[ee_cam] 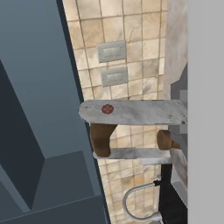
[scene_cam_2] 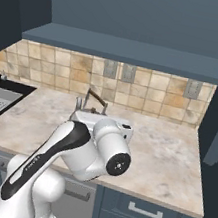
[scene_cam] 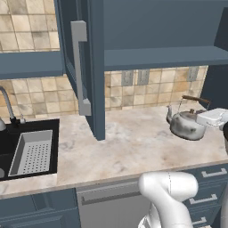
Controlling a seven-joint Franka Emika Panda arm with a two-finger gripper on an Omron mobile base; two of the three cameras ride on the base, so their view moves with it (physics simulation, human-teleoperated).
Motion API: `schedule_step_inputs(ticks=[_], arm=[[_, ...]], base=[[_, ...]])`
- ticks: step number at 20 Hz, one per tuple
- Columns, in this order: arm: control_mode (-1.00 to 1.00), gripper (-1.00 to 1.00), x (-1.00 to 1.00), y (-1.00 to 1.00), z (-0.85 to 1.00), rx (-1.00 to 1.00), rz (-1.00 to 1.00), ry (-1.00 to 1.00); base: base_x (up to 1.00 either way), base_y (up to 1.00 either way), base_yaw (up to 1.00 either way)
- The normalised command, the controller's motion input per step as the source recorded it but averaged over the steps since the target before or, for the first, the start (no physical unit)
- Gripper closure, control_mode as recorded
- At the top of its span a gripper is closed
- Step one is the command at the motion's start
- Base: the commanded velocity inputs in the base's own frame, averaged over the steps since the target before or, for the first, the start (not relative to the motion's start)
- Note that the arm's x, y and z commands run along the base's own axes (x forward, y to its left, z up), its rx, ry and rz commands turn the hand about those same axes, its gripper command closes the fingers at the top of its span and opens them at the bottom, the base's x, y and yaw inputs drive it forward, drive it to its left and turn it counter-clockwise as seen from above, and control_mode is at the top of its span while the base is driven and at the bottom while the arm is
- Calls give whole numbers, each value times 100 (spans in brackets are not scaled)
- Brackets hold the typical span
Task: Open the cabinet, pick the kettle from the cabinet, and place it in the sink.
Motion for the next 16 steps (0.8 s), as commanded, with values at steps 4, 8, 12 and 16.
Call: schedule_step_inputs(ticks=[4,8,12,16], arm=[[100,100,0,0,0,0,0,0],[100,100,0,0,0,0,0,0],[100,100,0,0,0,0,0,0],[100,100,0,0,0,0,0,0]], base=[[-7,0,0],[-39,2,-6],[-65,2,0],[-61,2,0]])
